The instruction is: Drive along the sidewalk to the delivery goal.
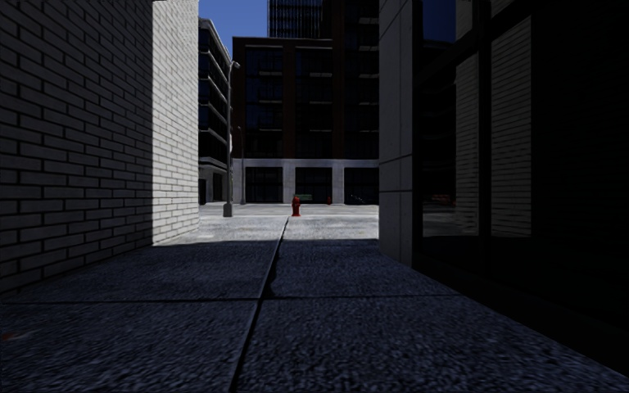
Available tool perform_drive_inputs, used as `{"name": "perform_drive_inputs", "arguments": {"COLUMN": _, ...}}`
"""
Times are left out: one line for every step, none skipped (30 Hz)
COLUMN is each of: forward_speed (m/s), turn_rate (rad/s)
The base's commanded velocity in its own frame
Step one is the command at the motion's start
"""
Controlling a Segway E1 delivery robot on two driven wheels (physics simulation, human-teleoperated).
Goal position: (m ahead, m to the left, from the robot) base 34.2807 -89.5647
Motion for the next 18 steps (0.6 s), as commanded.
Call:
{"name": "perform_drive_inputs", "arguments": {"forward_speed": 2.00, "turn_rate": 0.00}}
{"name": "perform_drive_inputs", "arguments": {"forward_speed": 2.00, "turn_rate": 0.00}}
{"name": "perform_drive_inputs", "arguments": {"forward_speed": 2.00, "turn_rate": 0.00}}
{"name": "perform_drive_inputs", "arguments": {"forward_speed": 2.00, "turn_rate": 0.00}}
{"name": "perform_drive_inputs", "arguments": {"forward_speed": 2.00, "turn_rate": 0.00}}
{"name": "perform_drive_inputs", "arguments": {"forward_speed": 2.00, "turn_rate": 0.00}}
{"name": "perform_drive_inputs", "arguments": {"forward_speed": 2.00, "turn_rate": 0.00}}
{"name": "perform_drive_inputs", "arguments": {"forward_speed": 2.00, "turn_rate": 0.00}}
{"name": "perform_drive_inputs", "arguments": {"forward_speed": 2.00, "turn_rate": 0.00}}
{"name": "perform_drive_inputs", "arguments": {"forward_speed": 2.00, "turn_rate": 0.00}}
{"name": "perform_drive_inputs", "arguments": {"forward_speed": 2.00, "turn_rate": 0.00}}
{"name": "perform_drive_inputs", "arguments": {"forward_speed": 2.00, "turn_rate": 0.00}}
{"name": "perform_drive_inputs", "arguments": {"forward_speed": 2.00, "turn_rate": 0.00}}
{"name": "perform_drive_inputs", "arguments": {"forward_speed": 2.00, "turn_rate": 0.00}}
{"name": "perform_drive_inputs", "arguments": {"forward_speed": 2.00, "turn_rate": 0.00}}
{"name": "perform_drive_inputs", "arguments": {"forward_speed": 2.00, "turn_rate": 0.00}}
{"name": "perform_drive_inputs", "arguments": {"forward_speed": 2.00, "turn_rate": 0.00}}
{"name": "perform_drive_inputs", "arguments": {"forward_speed": 2.00, "turn_rate": 0.00}}
